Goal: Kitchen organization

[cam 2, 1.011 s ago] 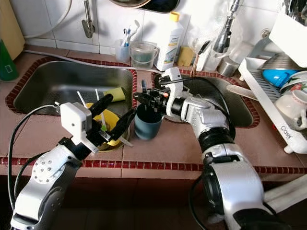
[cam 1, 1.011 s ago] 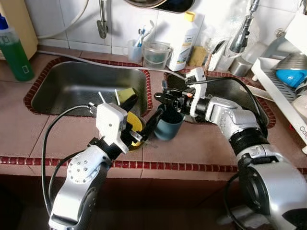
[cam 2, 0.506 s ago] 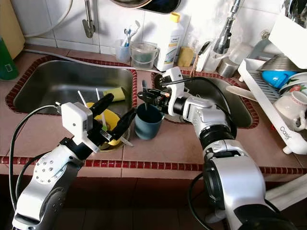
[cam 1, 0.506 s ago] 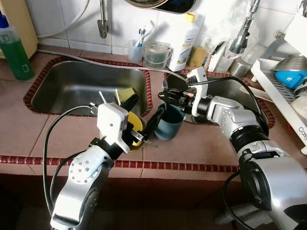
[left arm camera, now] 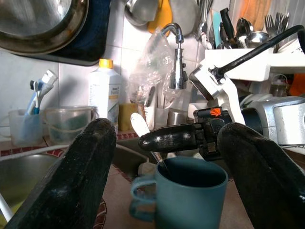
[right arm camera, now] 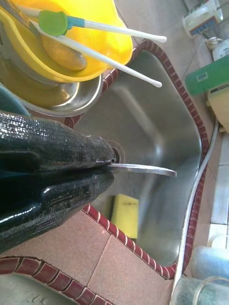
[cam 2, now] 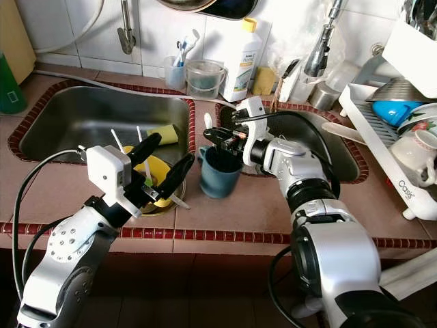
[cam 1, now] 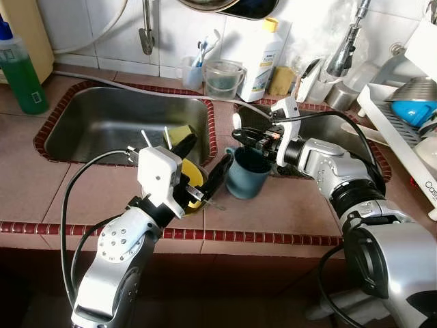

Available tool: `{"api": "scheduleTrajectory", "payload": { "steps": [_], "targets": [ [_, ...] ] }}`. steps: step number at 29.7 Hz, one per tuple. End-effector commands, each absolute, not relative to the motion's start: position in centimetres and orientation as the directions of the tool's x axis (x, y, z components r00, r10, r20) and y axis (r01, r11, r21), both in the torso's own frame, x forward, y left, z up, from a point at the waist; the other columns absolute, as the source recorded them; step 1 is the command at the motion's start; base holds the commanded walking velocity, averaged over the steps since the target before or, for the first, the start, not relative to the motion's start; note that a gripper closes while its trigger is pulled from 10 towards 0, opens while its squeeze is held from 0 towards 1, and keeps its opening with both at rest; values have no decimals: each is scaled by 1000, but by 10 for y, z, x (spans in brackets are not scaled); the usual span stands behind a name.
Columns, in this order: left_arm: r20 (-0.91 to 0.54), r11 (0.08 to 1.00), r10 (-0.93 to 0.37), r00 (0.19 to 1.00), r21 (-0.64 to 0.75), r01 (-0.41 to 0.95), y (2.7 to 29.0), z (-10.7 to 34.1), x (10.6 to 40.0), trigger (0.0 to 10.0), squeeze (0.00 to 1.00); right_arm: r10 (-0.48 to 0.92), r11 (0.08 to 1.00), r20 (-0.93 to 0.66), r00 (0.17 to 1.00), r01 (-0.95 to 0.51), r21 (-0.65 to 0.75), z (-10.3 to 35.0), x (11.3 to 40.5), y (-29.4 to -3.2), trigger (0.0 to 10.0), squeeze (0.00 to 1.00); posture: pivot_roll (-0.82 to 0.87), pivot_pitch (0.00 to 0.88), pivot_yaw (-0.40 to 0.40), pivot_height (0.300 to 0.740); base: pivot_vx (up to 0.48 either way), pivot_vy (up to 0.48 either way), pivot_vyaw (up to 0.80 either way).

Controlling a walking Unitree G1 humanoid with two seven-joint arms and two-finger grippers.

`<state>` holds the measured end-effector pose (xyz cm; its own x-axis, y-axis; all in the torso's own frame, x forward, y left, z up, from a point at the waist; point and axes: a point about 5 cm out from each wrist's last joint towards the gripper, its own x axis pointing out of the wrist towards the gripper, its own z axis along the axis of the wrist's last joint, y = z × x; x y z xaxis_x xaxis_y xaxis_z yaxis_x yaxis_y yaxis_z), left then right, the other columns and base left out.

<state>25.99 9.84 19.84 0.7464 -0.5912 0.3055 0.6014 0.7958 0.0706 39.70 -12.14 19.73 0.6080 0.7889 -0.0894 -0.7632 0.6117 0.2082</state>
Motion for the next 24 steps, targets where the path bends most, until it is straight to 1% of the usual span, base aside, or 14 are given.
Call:
{"api": "scheduleTrajectory", "payload": {
  "steps": [1,10,16,22,24],
  "targets": [
    [326,785,-603,728,80,615,95,205,258,10000,0,772,632,-81,630,-750,193,203,399,-130,0,0,-122,72,-149,740,0,0,0],
    [330,786,-601,728,77,614,95,206,258,10000,0,786,613,-53,616,-765,197,206,399,-129,0,0,-122,72,-149,740,0,0,0],
    [331,787,-599,729,76,612,95,206,258,10000,0,805,584,-15,592,-789,192,210,398,-127,0,0,-120,72,-152,740,0,0,0],
    [330,787,-599,729,74,613,95,205,257,10000,0,845,505,91,527,-842,189,219,392,-128,0,0,-122,62,-151,740,0,0,0],
    [330,784,-602,727,73,616,94,205,257,10000,0,847,499,99,522,-846,191,218,390,-129,0,0,-124,61,-150,740,0,0,0]
  ]
}}
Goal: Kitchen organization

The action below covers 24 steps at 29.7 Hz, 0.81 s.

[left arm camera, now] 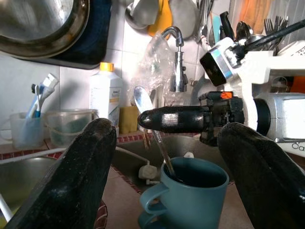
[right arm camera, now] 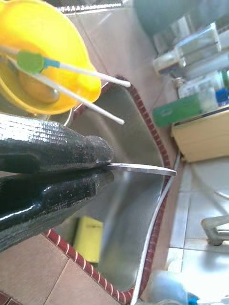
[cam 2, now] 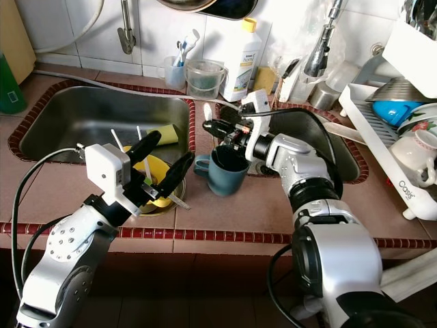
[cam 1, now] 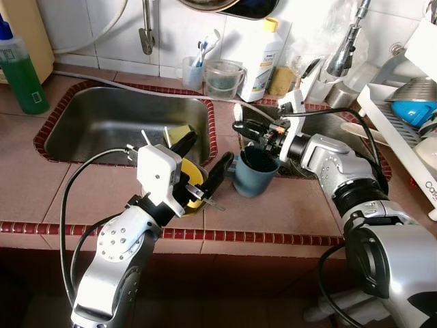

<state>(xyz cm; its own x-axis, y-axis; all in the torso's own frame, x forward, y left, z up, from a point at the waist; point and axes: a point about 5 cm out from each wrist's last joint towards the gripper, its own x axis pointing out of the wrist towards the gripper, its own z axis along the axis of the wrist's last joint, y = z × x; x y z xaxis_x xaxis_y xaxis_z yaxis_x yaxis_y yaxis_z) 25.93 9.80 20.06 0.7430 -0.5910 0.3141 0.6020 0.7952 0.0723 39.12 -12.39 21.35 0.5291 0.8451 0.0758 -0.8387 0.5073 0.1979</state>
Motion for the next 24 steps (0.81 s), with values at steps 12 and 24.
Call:
{"api": "scheduleTrajectory", "payload": {
  "steps": [12,24],
  "targets": [
    [328,770,-618,714,73,633,91,205,259,10000,0,829,489,214,517,-855,172,225,372,-146,588,0,-146,61,-134,740,0,0,0],
    [325,759,-631,705,67,648,89,205,260,10000,0,794,509,305,527,-849,143,250,358,-159,10000,0,-163,70,-113,740,0,0,0]
  ]
}}
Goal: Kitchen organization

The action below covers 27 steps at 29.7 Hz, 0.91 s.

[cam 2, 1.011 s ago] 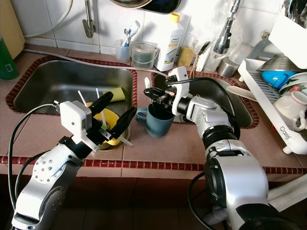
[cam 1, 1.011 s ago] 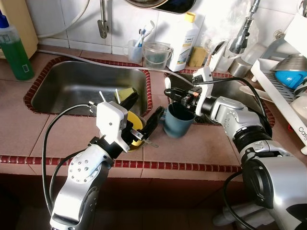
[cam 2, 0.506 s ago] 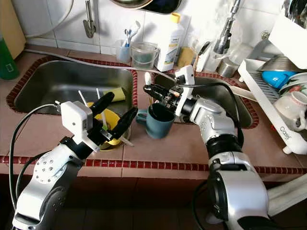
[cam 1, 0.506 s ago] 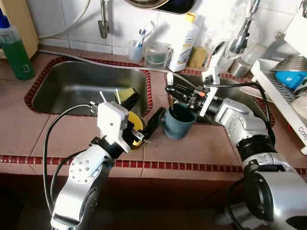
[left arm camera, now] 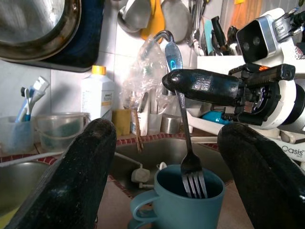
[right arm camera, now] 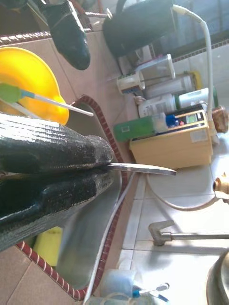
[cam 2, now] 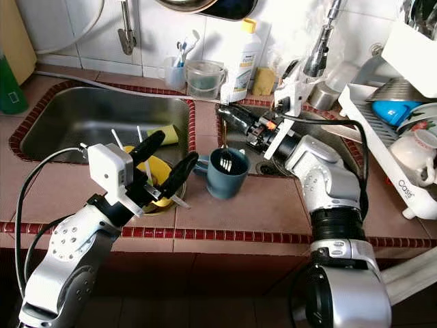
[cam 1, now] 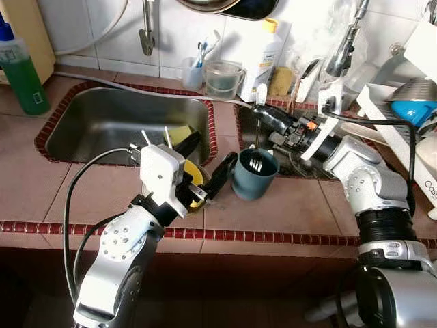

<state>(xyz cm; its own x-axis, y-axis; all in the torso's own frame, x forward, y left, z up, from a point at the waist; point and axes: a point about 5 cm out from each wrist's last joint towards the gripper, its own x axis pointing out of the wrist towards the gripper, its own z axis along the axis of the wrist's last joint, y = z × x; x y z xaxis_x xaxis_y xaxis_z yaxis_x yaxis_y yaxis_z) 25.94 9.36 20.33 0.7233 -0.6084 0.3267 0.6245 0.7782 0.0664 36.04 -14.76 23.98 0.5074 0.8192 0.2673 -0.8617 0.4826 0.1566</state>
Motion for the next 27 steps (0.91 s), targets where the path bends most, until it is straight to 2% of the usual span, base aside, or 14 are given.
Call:
{"api": "scheduleTrajectory", "payload": {
  "steps": [1,7,15,19,21,27],
  "targets": [
    [325,759,-631,705,67,648,89,205,260,10000,0,790,512,310,529,-847,141,252,358,-159,10000,0,-165,71,-110,740,0,0,0],
    [327,759,-628,706,53,649,88,204,261,10000,0,741,543,387,549,-829,137,272,352,-162,10000,0,-164,64,-110,740,0,0,0],
    [329,759,-625,708,45,649,89,204,262,10000,0,723,560,414,554,-820,118,283,349,-161,10000,0,-159,52,-109,740,0,0,0],
    [327,781,-597,733,28,624,92,203,266,10000,0,639,611,494,589,-779,139,300,350,-166,10000,0,-157,47,-107,740,0,0,0],
    [315,810,-565,763,35,586,95,202,270,10000,0,575,678,523,629,-724,127,305,352,-169,10000,0,-156,46,-106,740,0,0,0],
    [315,856,-496,809,25,516,109,204,280,10000,0,459,772,570,682,-624,125,309,352,-175,10000,0,-159,52,-103,740,0,0,0]
  ]
}}
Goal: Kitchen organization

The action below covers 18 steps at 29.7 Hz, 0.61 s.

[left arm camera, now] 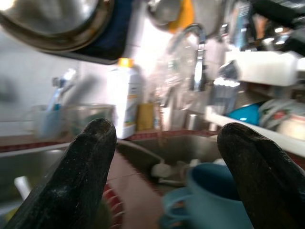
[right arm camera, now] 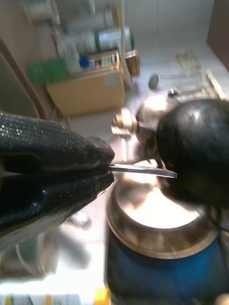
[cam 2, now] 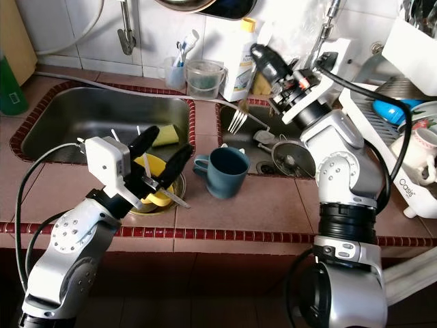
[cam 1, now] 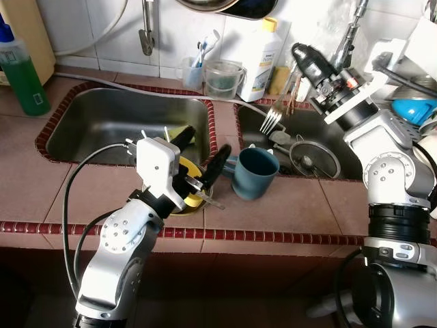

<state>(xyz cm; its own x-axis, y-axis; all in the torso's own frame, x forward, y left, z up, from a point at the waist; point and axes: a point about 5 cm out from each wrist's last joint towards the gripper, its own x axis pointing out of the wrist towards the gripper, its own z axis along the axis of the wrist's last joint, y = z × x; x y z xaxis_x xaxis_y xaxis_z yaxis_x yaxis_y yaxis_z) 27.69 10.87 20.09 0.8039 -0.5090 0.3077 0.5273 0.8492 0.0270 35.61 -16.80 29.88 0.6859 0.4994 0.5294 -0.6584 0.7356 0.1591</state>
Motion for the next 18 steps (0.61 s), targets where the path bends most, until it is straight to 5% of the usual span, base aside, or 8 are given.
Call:
{"api": "scheduleTrajectory", "payload": {
  "steps": [1,18],
  "targets": [
    [319,862,-484,815,14,506,112,205,281,10000,0,446,784,572,688,-609,120,310,351,-175,10000,0,-159,53,-103,740,0,0,0],
    [359,946,-308,881,22,322,144,220,308,10000,0,245,952,606,757,-305,-5,282,332,-161,10000,0,-165,55,-97,740,0,0,0]
  ]
}}
